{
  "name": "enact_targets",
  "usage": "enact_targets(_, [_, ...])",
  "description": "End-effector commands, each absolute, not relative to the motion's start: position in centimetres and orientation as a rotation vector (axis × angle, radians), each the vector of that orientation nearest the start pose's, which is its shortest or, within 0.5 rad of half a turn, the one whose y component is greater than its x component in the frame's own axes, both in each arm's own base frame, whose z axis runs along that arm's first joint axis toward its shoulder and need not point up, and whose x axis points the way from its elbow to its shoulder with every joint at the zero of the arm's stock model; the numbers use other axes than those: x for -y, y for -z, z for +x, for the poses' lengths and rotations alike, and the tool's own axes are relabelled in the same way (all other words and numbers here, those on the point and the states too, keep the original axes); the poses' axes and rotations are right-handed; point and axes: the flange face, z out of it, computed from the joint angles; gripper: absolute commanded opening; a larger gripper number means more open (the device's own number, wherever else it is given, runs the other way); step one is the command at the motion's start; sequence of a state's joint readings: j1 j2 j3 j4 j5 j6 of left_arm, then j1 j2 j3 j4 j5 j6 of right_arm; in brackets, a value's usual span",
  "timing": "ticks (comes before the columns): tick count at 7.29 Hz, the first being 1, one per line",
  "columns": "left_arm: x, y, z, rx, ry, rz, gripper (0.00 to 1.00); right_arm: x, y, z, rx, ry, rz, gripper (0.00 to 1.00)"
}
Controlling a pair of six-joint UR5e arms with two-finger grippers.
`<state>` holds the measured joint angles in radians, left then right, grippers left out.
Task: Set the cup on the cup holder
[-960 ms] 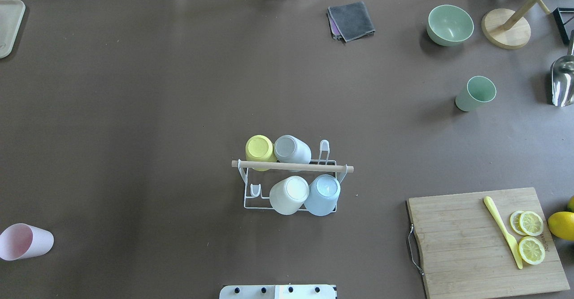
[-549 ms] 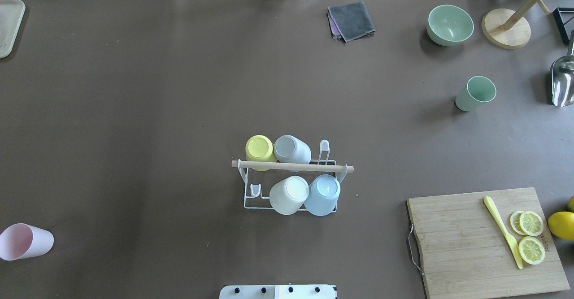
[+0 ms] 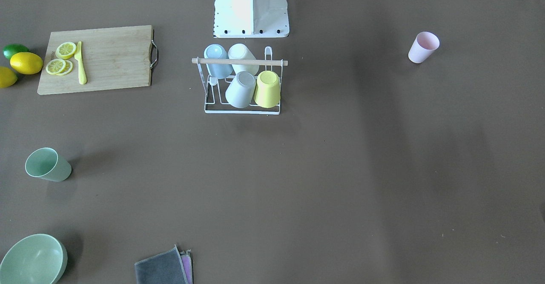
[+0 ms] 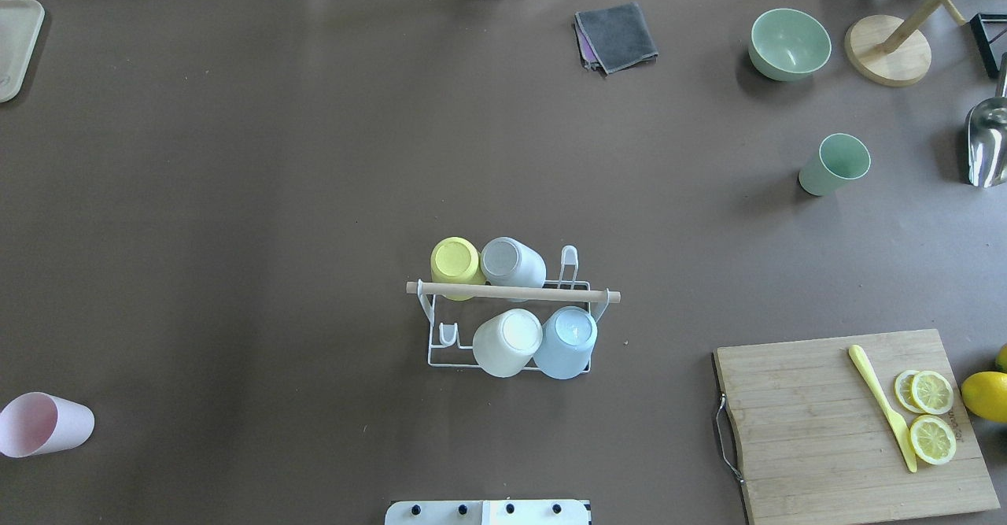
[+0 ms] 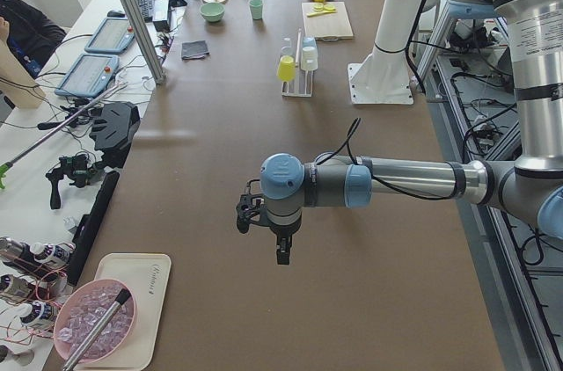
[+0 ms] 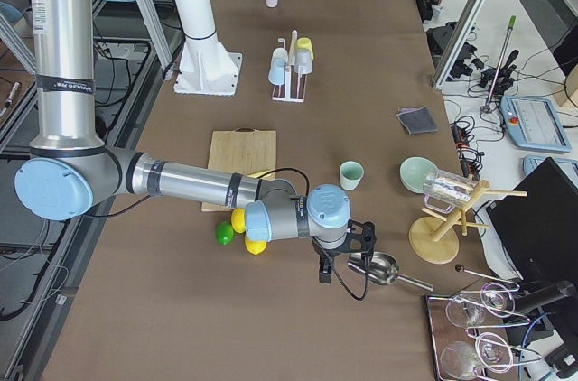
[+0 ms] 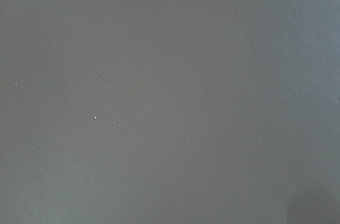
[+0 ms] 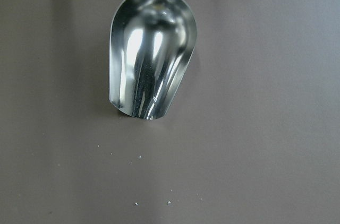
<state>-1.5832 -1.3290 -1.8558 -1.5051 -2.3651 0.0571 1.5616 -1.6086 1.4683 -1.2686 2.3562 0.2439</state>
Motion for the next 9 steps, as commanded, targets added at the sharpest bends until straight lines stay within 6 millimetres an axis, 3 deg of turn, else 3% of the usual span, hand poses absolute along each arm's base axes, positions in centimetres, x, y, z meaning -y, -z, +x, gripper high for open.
enact_targets(1, [38.9, -62.7, -6.5, -0.786, -0.045, 0.012, 0.98, 48.2, -69.6, 5.8, 0.797, -0.160, 0.052, 1.00])
enact_targets(4, [41.4, -59.4, -5.2, -0.784, -0.103, 0.072, 0.98, 48.2, -69.6, 5.9, 0.797, -0.162, 0.053, 1.00])
enact_targets(6, [43.6, -57.6, -1.0, -0.746, -0.205, 0.053, 0.98, 48.2, -69.6, 5.9, 0.797, -0.162, 0.053, 1.00])
enact_targets(7, [45.4, -56.0, -0.6, -0.682, -0.225, 0.072, 0.98, 48.2, -69.6, 5.8, 0.797, -0.160, 0.052, 1.00])
enact_targets(8, [46.1, -54.7, 2.9, -0.661, -0.296, 0.037, 0.98, 48.2, -69.6, 5.8, 0.797, -0.160, 0.052, 1.00])
enact_targets(9, [47.0, -52.2, 4.9, -0.610, -0.327, -0.011, 0.98, 48.2, -69.6, 5.9, 0.797, -0.162, 0.053, 1.00])
